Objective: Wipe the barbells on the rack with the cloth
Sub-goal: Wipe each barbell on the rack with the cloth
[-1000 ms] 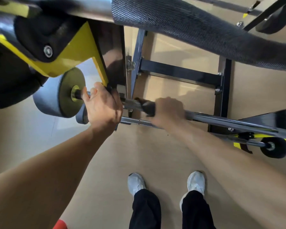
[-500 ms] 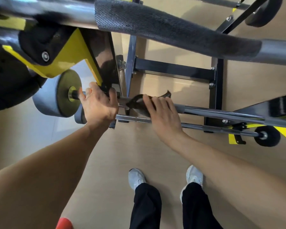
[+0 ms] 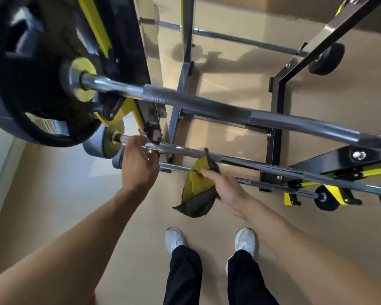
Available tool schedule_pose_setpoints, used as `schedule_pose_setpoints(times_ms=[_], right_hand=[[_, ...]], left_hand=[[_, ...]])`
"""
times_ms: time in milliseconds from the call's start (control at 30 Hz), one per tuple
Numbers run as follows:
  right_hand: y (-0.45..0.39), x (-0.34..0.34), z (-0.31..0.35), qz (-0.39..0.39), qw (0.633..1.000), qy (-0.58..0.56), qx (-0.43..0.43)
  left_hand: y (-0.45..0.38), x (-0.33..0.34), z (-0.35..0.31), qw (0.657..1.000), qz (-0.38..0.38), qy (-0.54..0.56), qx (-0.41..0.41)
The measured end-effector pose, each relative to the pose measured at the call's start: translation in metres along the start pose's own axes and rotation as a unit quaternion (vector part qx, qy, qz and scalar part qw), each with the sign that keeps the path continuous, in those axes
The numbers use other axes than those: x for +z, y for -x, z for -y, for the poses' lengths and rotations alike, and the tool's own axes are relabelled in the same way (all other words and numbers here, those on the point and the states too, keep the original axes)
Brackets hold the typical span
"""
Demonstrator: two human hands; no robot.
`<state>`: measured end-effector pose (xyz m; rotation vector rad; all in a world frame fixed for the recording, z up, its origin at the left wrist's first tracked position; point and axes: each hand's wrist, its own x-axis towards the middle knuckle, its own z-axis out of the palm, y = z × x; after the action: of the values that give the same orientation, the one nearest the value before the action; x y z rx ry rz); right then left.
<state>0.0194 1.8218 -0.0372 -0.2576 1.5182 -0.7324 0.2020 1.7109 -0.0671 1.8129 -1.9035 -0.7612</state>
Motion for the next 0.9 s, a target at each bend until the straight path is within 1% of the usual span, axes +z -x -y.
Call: schedule_pose_setpoints(times_ms=[67, 100, 200, 300, 367, 433, 500, 567, 600, 633, 667, 700, 733, 767, 800, 833, 867, 900], right_hand=[[0.024, -0.002, 0.021, 0.032, 0.995, -0.097, -0.010], [0.036, -0.003, 0.032, 0.045, 0.992, -0.121, -0.017], [0.069, -0.012, 0.064, 0.091, 0.987, -0.132, -0.031], [0.091, -0.020, 0.088, 0.111, 0.982, -0.145, -0.042], [0.100, -0.023, 0.101, 0.120, 0.976, -0.176, -0.050], [0.109, -0.025, 0.111, 0.143, 0.965, -0.210, -0.066], [0.119, -0.026, 0.122, 0.163, 0.959, -0.212, -0.098], [0.127, -0.030, 0.135, 0.154, 0.954, -0.205, -0.156], [0.130, -0.029, 0.144, 0.135, 0.951, -0.193, -0.201], [0.130, -0.028, 0.154, 0.112, 0.947, -0.159, -0.255], [0.126, -0.024, 0.163, 0.082, 0.945, -0.087, -0.304], [0.116, -0.020, 0.170, 0.051, 0.942, 0.019, -0.332], [0.103, -0.014, 0.174, 0.026, 0.930, 0.143, -0.336], [0.089, -0.009, 0.175, 0.014, 0.903, 0.282, -0.324], [0.074, -0.006, 0.173, 0.008, 0.847, 0.433, -0.309], [0.061, -0.005, 0.169, 0.002, 0.766, 0.569, -0.299], [0.052, -0.006, 0.164, -0.009, 0.693, 0.656, -0.298], [0.047, -0.007, 0.162, -0.020, 0.658, 0.690, -0.300]], left_hand=[[0.012, -0.017, -0.022, 0.999, -0.016, 0.019, 0.024], [0.017, -0.025, -0.033, 0.998, -0.028, 0.028, 0.048], [0.025, -0.047, -0.067, 0.990, -0.069, 0.051, 0.109], [0.018, -0.064, -0.093, 0.975, -0.121, 0.064, 0.174], [0.009, -0.072, -0.107, 0.965, -0.161, 0.052, 0.199], [-0.005, -0.078, -0.118, 0.966, -0.180, 0.008, 0.188], [-0.022, -0.082, -0.123, 0.970, -0.171, -0.039, 0.167], [-0.039, -0.085, -0.122, 0.976, -0.148, -0.072, 0.146], [-0.046, -0.084, -0.120, 0.976, -0.134, -0.105, 0.134], [-0.049, -0.082, -0.119, 0.973, -0.120, -0.151, 0.126], [-0.052, -0.079, -0.120, 0.968, -0.105, -0.195, 0.120], [-0.053, -0.077, -0.121, 0.963, -0.091, -0.227, 0.116], [-0.054, -0.077, -0.122, 0.958, -0.084, -0.249, 0.114], [-0.054, -0.078, -0.124, 0.952, -0.082, -0.268, 0.121], [-0.056, -0.080, -0.125, 0.945, -0.081, -0.287, 0.135], [-0.058, -0.083, -0.127, 0.938, -0.079, -0.301, 0.152], [-0.061, -0.086, -0.128, 0.932, -0.073, -0.312, 0.170], [-0.064, -0.090, -0.128, 0.926, -0.066, -0.320, 0.190]])
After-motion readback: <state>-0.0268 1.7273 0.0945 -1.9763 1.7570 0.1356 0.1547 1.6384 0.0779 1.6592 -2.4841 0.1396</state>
